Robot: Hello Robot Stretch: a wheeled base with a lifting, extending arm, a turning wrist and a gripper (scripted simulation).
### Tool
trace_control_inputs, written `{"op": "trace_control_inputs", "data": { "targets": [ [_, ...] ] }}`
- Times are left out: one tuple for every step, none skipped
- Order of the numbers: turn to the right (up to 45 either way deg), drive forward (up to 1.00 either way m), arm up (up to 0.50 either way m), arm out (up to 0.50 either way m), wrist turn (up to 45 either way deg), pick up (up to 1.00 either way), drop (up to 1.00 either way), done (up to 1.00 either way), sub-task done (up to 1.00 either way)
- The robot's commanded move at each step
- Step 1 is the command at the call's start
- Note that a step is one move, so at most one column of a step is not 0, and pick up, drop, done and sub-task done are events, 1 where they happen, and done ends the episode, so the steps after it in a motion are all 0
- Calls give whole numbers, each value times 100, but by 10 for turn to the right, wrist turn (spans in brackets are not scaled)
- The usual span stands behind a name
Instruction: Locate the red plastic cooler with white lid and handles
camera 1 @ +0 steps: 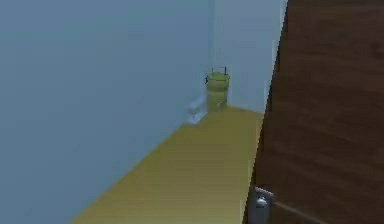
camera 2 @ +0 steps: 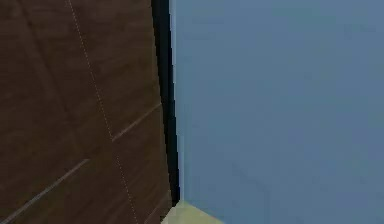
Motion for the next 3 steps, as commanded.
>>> {"op": "trace_control_inputs", "data": {
  "targets": [
    [-330, 0, 0, 0, 0, 0, 0, 0, 0],
    [0, 65, 0, 0, 0, 0, 0, 0, 0],
    [450, 0, 0, 0, 0, 0, 0, 0, 0]
  ]
}}
